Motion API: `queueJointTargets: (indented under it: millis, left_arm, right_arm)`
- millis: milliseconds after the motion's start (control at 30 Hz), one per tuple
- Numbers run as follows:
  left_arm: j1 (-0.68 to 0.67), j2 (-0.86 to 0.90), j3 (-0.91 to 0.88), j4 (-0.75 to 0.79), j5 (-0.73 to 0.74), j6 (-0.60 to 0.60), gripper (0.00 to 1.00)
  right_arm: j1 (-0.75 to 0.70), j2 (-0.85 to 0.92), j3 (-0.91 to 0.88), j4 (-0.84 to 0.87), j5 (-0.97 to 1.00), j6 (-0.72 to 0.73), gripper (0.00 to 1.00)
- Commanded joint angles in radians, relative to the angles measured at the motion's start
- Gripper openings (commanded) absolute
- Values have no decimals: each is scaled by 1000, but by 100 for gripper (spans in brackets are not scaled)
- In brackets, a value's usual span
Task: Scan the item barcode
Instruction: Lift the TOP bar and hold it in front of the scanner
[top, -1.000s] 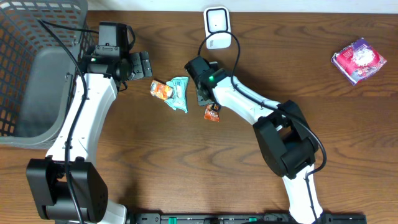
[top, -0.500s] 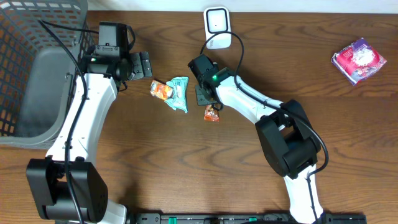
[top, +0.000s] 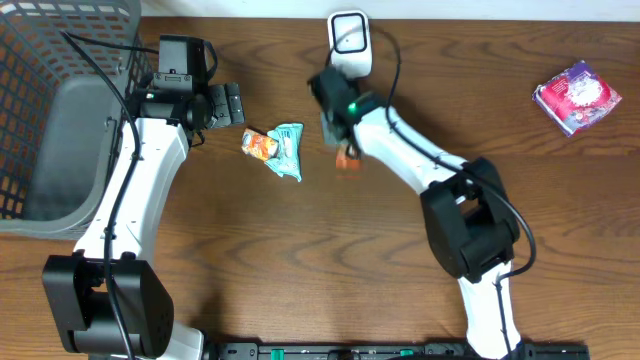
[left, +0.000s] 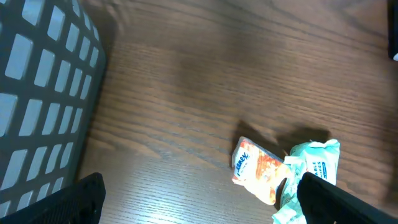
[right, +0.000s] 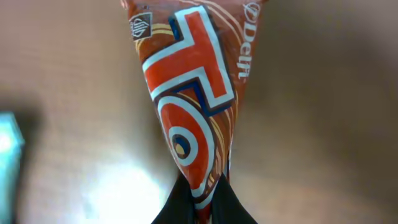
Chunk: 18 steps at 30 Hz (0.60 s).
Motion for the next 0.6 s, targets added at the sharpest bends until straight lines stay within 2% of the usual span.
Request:
queueJointTargets:
  millis: [0,367,567]
  left_arm:
    - [5,8,-3,-3,-10,10,98]
    - [5,8,-3,-3,-9,9,98]
    - [5,8,-3,-3,-10,9,98]
  right_arm:
    - [-29,-14,80,120,138,-98,1]
    - [-91,13,71,543,127,-123,1]
    - [-134,47,71,660,-88,-122,1]
